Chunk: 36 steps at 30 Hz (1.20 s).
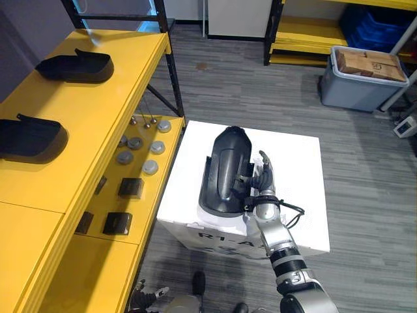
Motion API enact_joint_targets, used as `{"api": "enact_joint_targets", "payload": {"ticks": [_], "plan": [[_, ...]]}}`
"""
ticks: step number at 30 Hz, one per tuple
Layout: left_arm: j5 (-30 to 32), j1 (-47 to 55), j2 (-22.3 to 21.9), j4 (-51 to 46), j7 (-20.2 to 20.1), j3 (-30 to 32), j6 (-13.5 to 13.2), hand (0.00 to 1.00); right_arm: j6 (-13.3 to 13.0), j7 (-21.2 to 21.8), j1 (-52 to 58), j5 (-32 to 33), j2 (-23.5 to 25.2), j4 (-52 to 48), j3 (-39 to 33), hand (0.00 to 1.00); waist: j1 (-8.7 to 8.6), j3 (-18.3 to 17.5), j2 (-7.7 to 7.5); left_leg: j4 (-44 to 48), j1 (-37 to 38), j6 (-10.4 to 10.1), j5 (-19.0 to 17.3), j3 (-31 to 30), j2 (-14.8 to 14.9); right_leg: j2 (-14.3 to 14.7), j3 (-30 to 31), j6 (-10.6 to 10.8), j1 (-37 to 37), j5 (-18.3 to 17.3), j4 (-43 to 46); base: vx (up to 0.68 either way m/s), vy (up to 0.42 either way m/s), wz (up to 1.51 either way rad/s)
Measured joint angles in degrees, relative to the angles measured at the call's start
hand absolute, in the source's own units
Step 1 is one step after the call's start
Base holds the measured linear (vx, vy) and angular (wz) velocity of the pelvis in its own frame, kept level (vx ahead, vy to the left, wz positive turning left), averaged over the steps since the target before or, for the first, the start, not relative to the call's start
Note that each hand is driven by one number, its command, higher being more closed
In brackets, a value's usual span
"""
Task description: Walk over and take plastic housings, then place them on the shelf
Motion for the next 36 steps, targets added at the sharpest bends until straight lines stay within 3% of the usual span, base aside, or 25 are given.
{"api": "enact_joint_targets", "payload": {"ticks": [4,5,12,21,31,36], "plan": [[0.01,-0.12,0.26,0.02,0.0,-0.81,0.01,0.0,0.3,0.68,-0.13,-2.42,-0.05,0.02,0.05,0.0,-0.1,0.08,-0.14,-0.03,-0.47,0.12,0.09,-0.25,-0.11,-0.05,-0.26,0.0,-0.37,0.0,-0.01,-0.01,-0.002,0.02],[0.0,-0.12,0.26,0.06,0.01,-0.81,0.02,0.0,0.49,0.85,-0.23,-3.34,-0.06,0.24,0.05,1.0,-0.12,0.09,-0.16,-0.04,-0.54,0.14,0.1,-0.25,-0.11,-0.05,-0.27,0.0,-0.43,0.0,-0.01,0.0,0.0,0.0],[0.0,-0.57,0.54,0.83,0.0,-0.8,0.34,0.0,1.79,1.16,-3.74,-5.48,-2.12,3.08,-0.83,1.0,-0.45,0.26,-0.51,-0.09,-0.49,0.1,0.2,-0.15,-0.07,-0.03,-0.29,0.0,-0.42,0.0,-0.01,-0.02,-0.005,0.0],[-0.04,-1.03,0.63,0.9,0.0,-0.77,0.56,0.0,1.64,2.96,-4.38,-5.4,-3.13,3.6,-1.88,1.0,-0.91,0.22,-0.75,-0.08,-0.02,0.08,0.19,0.19,-0.06,-0.07,-0.22,0.0,0.04,0.0,-0.07,0.0,0.0,0.0],[-1.18,-1.1,0.06,-2.04,0.0,1.4,0.25,0.0,1.7,3.86,4.07,-4.13,-3.69,-8.11,-5.18,1.0,-1.47,0.04,-1.17,0.12,0.74,0.03,0.16,0.3,-0.12,-0.32,0.19,0.02,0.49,0.01,0.23,0.0,0.0,-0.01],[-2.15,1.27,-1.46,-11.35,0.04,1.63,-0.13,0.0,1.23,2.54,9.28,-3.37,-5.6,-16.94,-5.24,1.0,-1.48,-0.99,-1.67,0.17,0.85,0.01,0.18,0.61,-0.1,-0.32,0.53,0.0,0.48,0.0,0.27,-0.01,-0.002,-0.02]]}}
